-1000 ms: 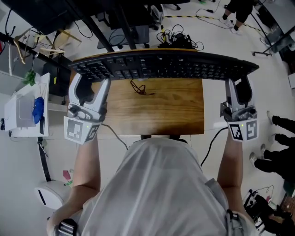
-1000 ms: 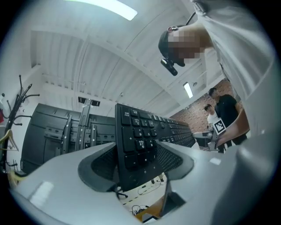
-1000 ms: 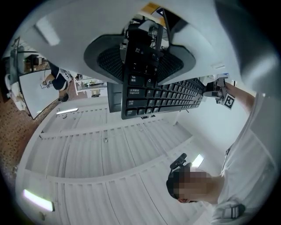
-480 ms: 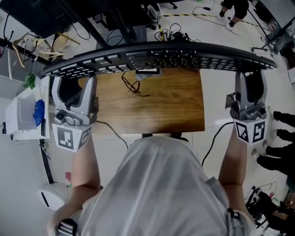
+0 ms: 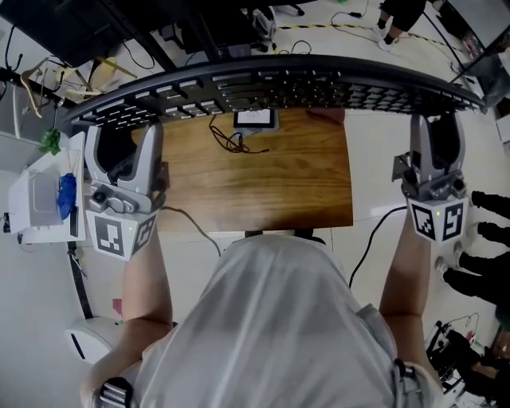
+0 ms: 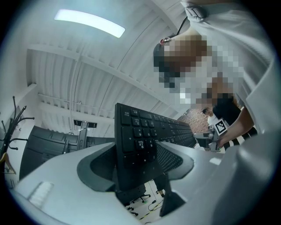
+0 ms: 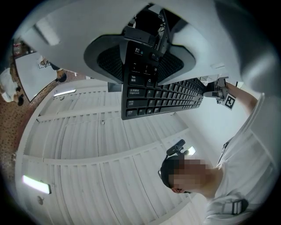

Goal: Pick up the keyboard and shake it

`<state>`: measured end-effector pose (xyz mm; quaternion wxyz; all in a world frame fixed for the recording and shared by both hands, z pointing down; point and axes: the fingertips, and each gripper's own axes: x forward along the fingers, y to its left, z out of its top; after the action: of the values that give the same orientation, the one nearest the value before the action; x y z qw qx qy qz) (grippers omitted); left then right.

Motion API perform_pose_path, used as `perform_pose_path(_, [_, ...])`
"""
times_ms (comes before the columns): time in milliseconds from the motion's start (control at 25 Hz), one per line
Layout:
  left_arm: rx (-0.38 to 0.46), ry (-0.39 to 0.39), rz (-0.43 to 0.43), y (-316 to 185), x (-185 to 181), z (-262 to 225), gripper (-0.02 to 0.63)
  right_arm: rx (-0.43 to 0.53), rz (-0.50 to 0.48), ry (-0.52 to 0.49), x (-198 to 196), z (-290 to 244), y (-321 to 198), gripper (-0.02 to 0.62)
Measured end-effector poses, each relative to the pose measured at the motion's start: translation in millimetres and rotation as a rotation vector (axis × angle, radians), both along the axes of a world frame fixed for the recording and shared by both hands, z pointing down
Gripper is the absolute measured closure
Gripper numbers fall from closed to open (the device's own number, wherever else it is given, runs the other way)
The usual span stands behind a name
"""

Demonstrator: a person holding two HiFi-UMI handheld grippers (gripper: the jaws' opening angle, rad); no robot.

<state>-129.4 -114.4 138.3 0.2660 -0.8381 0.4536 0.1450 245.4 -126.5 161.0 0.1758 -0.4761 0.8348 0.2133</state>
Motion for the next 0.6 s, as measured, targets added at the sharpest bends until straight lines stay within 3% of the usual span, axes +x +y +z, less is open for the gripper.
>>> perform_pose_path(600, [-0.166, 0.066, 0.038, -23, 9, 37, 0.328, -0.203, -0.010, 0.011, 6, 42, -24, 0.368])
